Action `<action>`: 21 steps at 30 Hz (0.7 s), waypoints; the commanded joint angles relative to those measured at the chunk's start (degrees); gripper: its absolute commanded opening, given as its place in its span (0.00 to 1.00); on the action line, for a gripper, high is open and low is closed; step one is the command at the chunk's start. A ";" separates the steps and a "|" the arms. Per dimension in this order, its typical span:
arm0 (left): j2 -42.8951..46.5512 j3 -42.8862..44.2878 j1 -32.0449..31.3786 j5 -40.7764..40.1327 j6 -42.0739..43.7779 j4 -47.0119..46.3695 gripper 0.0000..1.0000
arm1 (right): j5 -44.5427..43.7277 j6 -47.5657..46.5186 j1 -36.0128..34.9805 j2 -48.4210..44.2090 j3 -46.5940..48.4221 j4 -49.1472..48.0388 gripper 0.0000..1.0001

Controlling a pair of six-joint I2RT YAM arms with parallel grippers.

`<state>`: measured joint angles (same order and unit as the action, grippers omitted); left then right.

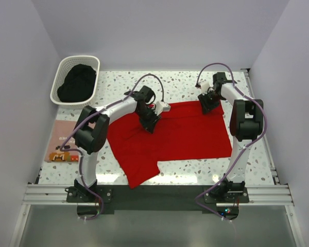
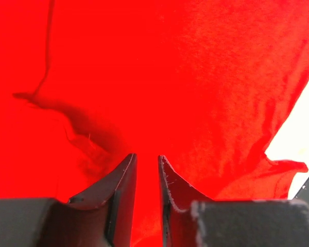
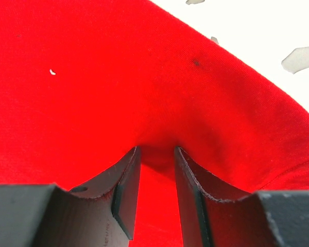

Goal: Fold and stack the t-shirts
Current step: Fold the tshirt

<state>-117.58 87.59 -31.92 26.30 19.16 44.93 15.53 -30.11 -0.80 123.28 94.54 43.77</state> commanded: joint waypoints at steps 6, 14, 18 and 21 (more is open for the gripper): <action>7.72 -0.93 7.11 0.50 2.02 1.65 0.44 | -2.35 -1.36 0.71 -0.85 0.91 2.55 0.36; 3.59 -0.40 12.94 -0.38 8.17 3.85 0.57 | -2.52 -1.44 0.62 -0.50 1.08 2.73 0.37; 2.09 -0.32 12.94 0.24 9.32 3.85 0.57 | -2.87 -1.44 0.62 -0.33 1.17 2.81 0.37; 1.30 -0.40 12.94 1.73 10.20 4.55 0.57 | -3.05 -1.53 0.62 -0.33 1.26 2.90 0.37</action>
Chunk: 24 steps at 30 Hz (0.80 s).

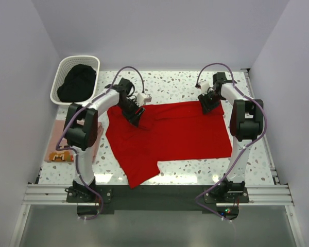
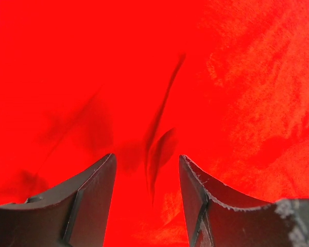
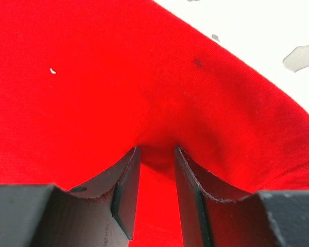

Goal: Fold and stack the t-shirts
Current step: Fold the tshirt

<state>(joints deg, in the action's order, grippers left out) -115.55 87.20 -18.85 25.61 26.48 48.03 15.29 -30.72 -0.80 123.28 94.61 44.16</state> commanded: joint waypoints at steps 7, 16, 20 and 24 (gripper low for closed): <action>-1.79 -0.54 -0.57 3.13 3.67 1.63 0.54 | -2.72 -0.83 0.71 0.03 1.46 2.60 0.37; -1.00 -1.06 -4.08 2.61 4.63 2.24 0.12 | -2.81 -0.92 0.62 0.11 1.54 2.68 0.37; -0.12 -1.42 -5.66 2.96 3.76 2.68 0.01 | -2.90 -1.10 0.62 0.03 1.28 2.60 0.37; 1.81 -2.20 -7.69 2.26 2.44 1.98 0.00 | -2.98 -1.27 0.53 -0.06 1.28 2.60 0.37</action>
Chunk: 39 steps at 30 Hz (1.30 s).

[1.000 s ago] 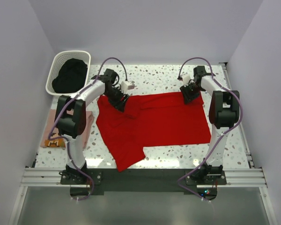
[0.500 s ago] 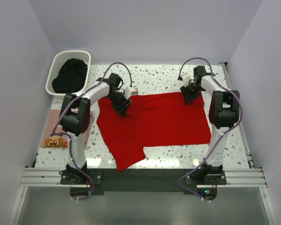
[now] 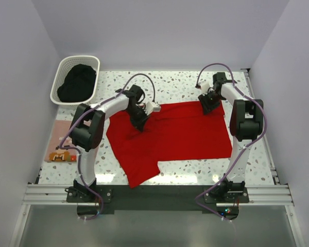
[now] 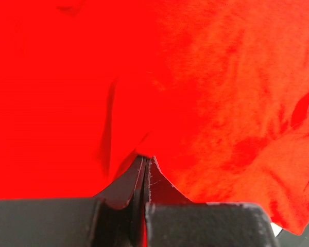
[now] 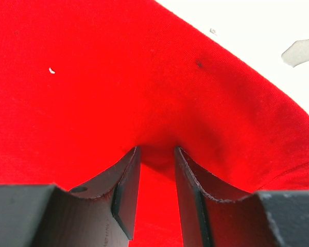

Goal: Fold and stack the t-shirts
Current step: Fold the tshirt

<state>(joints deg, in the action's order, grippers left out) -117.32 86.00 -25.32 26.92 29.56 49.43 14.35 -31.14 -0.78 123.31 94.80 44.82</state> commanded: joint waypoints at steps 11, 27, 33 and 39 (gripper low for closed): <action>7.36 -3.56 -6.32 -0.38 0.31 2.07 0.37 | -1.78 -1.12 0.60 -0.17 1.26 2.38 0.37; 3.60 4.09 14.50 -8.89 -15.93 -12.59 0.39 | 0.95 -0.68 0.60 -4.58 1.96 1.07 0.36; -1.24 4.36 16.44 -15.22 -17.96 -15.94 0.39 | -4.15 -0.15 0.60 -0.09 2.67 -1.31 0.35; -3.71 0.93 19.08 -21.55 -17.26 -14.98 0.32 | -11.00 -0.94 1.73 0.36 -1.63 -4.12 0.31</action>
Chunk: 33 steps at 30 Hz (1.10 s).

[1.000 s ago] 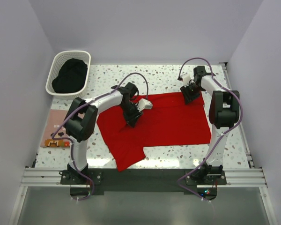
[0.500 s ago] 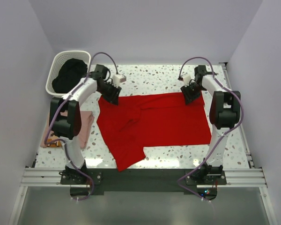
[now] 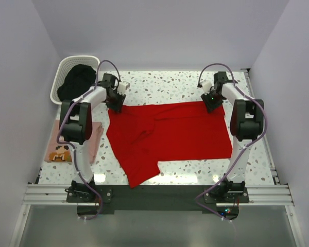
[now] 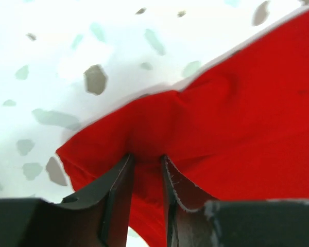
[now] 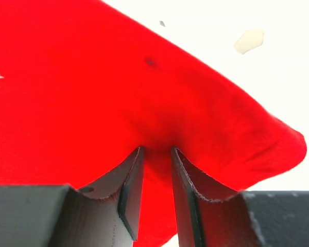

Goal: Fold and stack the t-shirts
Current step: Fold the tshirt

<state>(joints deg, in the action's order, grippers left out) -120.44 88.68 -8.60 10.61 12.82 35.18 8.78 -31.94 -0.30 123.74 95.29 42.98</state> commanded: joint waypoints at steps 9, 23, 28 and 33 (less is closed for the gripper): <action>-7.76 6.04 3.15 -0.43 0.54 1.90 0.32 | -5.26 2.06 2.32 2.90 0.49 -2.21 0.32; -3.97 22.52 3.15 15.38 6.77 4.90 0.61 | 3.87 -2.85 2.40 -2.52 11.95 6.23 0.62; 11.35 8.28 2.97 27.78 15.12 5.33 0.95 | 9.49 -11.97 2.32 -17.26 2.20 13.33 0.89; 24.01 -5.50 2.89 30.61 20.12 5.61 0.96 | 9.69 -21.57 2.32 -28.45 -11.92 20.64 0.90</action>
<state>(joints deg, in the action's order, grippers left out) -102.02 89.58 -5.91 35.48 27.16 40.49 16.14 -44.91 1.89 100.92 89.82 55.79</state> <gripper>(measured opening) 0.956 0.906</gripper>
